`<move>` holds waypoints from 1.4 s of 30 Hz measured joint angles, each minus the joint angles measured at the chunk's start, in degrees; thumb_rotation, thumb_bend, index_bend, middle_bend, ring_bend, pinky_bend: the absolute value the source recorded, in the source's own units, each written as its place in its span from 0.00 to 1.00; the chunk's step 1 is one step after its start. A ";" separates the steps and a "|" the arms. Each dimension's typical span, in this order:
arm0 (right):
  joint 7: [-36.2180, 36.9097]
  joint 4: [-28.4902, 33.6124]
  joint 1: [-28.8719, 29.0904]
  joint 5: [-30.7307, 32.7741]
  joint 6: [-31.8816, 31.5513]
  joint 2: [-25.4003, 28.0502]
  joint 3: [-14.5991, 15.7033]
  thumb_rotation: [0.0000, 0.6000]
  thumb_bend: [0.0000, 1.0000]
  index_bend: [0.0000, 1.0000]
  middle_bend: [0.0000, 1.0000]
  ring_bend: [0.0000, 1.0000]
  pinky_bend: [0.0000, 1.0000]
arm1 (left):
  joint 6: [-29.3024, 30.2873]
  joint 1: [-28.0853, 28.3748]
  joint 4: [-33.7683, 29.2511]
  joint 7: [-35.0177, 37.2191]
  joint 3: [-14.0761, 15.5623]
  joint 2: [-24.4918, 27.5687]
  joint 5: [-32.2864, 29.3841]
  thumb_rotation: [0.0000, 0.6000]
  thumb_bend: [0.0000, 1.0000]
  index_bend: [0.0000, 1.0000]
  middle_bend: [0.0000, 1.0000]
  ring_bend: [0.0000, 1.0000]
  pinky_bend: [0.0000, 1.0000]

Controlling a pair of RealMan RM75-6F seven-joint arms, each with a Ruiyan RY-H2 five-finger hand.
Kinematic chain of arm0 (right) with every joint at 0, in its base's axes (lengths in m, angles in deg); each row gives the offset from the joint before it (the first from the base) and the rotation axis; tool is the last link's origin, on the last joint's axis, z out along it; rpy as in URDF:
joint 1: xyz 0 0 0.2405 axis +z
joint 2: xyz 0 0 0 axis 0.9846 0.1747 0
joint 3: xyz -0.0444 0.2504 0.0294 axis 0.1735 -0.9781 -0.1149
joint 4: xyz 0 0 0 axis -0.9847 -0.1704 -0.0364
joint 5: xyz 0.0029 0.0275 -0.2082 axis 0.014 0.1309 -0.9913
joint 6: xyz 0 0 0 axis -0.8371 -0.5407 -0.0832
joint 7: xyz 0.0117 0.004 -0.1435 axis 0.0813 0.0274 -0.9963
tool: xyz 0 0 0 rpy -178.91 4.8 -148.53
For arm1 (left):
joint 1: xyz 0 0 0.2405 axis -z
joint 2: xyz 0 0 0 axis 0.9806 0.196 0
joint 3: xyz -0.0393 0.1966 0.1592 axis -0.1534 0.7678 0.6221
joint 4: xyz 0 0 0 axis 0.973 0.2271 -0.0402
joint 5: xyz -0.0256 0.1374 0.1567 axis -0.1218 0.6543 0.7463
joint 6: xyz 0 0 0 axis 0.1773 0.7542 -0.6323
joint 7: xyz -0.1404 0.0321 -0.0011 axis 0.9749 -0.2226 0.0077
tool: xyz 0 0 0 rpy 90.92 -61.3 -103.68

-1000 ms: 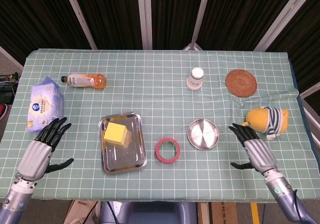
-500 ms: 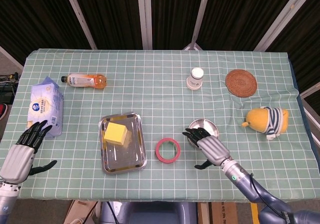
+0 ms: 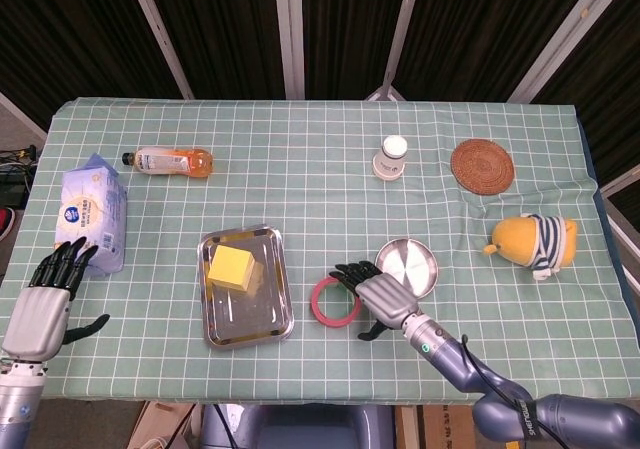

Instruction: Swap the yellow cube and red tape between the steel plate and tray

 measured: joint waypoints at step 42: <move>0.92 -2.68 0.48 3.50 -8.65 3.68 -0.20 1.00 0.22 0.29 0.37 0.42 0.08 | 0.51 -2.91 -1.02 -0.22 -6.07 -1.35 -2.51 1.00 0.03 0.11 0.00 0.00 0.11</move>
